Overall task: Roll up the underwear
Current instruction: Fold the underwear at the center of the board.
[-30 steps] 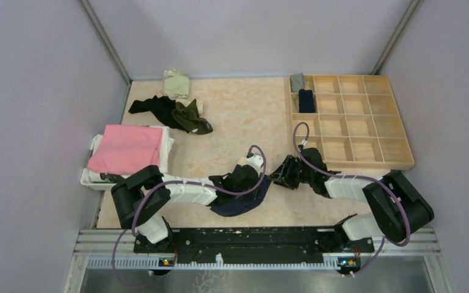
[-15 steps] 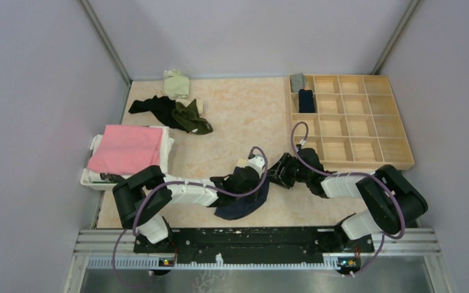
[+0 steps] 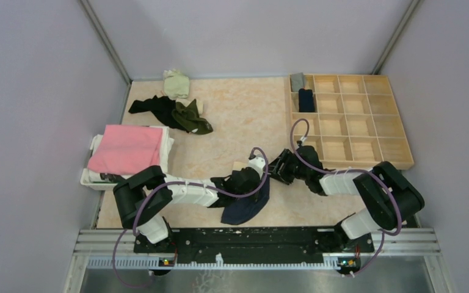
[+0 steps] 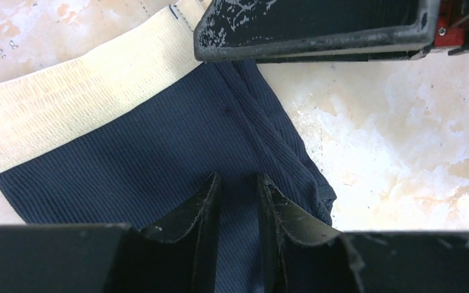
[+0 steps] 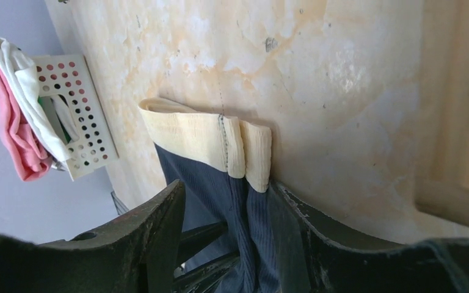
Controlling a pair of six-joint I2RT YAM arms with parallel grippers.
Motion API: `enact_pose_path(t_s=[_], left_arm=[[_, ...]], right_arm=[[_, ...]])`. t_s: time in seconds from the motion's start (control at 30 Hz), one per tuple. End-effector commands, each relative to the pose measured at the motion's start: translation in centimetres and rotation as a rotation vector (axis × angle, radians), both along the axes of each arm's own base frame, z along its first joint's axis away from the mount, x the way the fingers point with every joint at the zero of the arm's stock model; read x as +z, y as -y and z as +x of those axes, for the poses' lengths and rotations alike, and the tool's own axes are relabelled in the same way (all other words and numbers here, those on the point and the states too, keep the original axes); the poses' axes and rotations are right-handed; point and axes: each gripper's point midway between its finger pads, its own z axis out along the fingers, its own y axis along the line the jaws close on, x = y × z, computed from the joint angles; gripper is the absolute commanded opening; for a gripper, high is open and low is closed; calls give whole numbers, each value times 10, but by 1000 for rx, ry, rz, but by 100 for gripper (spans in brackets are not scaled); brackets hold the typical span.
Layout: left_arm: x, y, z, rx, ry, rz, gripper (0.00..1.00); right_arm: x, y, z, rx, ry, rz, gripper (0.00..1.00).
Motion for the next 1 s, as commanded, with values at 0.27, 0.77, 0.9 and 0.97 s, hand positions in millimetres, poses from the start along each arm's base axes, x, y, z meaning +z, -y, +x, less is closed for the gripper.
enact_pose_path(t_s=[0.27, 0.77, 0.9, 0.97], left_arm=[[-9, 5, -5, -22, -18, 17, 33], [-11, 9, -6, -34, -20, 23, 31], [-11, 9, -6, -36, -21, 25, 31], [-10, 9, -6, -36, -21, 25, 30]], right_arm=[[-56, 63, -15, -12, -103, -383, 53], [-57, 26, -38, 169, -163, -253, 53], [-55, 39, -40, 128, -147, -294, 53], [-52, 43, -40, 120, -136, -316, 53]])
